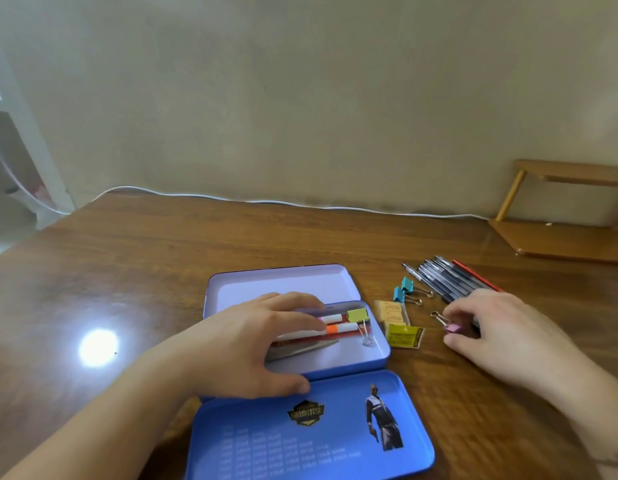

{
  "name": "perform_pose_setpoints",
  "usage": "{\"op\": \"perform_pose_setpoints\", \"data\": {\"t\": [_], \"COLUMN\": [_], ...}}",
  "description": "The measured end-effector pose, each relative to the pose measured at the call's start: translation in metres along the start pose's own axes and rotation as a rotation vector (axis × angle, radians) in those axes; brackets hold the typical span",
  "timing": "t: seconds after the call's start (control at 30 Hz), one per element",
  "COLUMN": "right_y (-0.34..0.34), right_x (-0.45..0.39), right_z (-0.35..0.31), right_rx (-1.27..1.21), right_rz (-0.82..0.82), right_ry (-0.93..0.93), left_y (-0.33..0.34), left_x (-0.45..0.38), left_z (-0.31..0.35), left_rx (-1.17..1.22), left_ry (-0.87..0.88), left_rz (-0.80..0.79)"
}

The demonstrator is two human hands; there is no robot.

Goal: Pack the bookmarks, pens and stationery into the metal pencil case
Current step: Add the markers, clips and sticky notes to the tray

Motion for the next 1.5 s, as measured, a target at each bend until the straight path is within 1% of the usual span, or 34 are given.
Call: {"op": "perform_pose_setpoints", "data": {"t": [0.23, 0.3, 0.33, 0.4, 0.47, 0.5, 0.53, 0.57, 0.63, 0.7, 0.8, 0.97, 1.07, 1.2, 1.3, 1.4, 1.5], "right_y": [0.002, -0.003, -0.01, -0.031, -0.054, -0.062, -0.064, -0.059, -0.04, -0.024, -0.014, -0.01, -0.008, 0.002, 0.002, 0.002, 0.002], "right_x": [-0.001, -0.001, 0.0, 0.009, 0.029, 0.04, 0.049, 0.055, 0.06, 0.059, 0.057, 0.056, 0.055, 0.057, 0.058, 0.054, 0.052], "right_z": [0.008, 0.009, 0.01, 0.006, -0.01, -0.024, -0.04, -0.057, -0.086, -0.101, -0.105, -0.101, -0.101, -0.107, -0.108, -0.106, -0.103], "right_rx": [-0.026, -0.018, -0.026, -0.07, -0.183, -0.259, -0.326, -0.356, -0.303, -0.206, -0.123, -0.099, -0.116, -0.059, -0.038, -0.018, -0.052], "right_rz": [0.055, 0.098, 0.147, 0.321, 0.529, 0.594, 0.607, 0.577, 0.486, 0.43, 0.408, 0.395, 0.338, 0.25, 0.245, 0.235, 0.244], "right_ry": [0.053, 0.062, 0.059, 0.025, -0.095, -0.178, -0.27, -0.363, -0.495, -0.538, -0.544, -0.547, -0.544, -0.614, -0.634, -0.614, -0.612], "left_y": [0.001, 0.001, 0.002, 0.002, 0.003, 0.003, 0.003, 0.004, 0.004, 0.004, 0.005, 0.004, 0.004, 0.004, 0.003, 0.003, 0.001], "left_x": [0.0, -0.001, -0.001, -0.002, -0.002, -0.002, -0.003, -0.003, -0.002, -0.002, -0.002, -0.002, -0.002, -0.002, -0.002, -0.002, -0.001], "left_z": [-0.001, 0.001, 0.002, 0.004, 0.003, 0.003, 0.003, 0.002, 0.002, 0.002, 0.001, 0.002, 0.003, 0.004, 0.004, 0.005, 0.006], "left_rx": [0.01, -0.003, -0.008, -0.017, -0.023, -0.024, -0.025, -0.026, -0.026, -0.027, -0.028, -0.036, -0.044, -0.045, -0.042, -0.027, -0.015], "left_ry": [0.003, 0.011, 0.02, 0.034, 0.037, 0.036, 0.035, 0.033, 0.032, 0.033, 0.028, 0.029, 0.032, 0.034, 0.038, 0.039, 0.035], "left_rz": [-0.001, -0.011, -0.018, -0.03, -0.031, -0.029, -0.029, -0.027, -0.025, -0.029, -0.038, -0.04, -0.039, -0.037, -0.026, -0.018, -0.007]}}
Point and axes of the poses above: each hand's wrist, its own x-axis away from the middle knuckle, its own y-axis out of the palm, z = x × y, the point moved 10 cm from there along -x, towards the middle knuckle, and after that the axes turned 5 degrees about y, right-handed, at the moved point
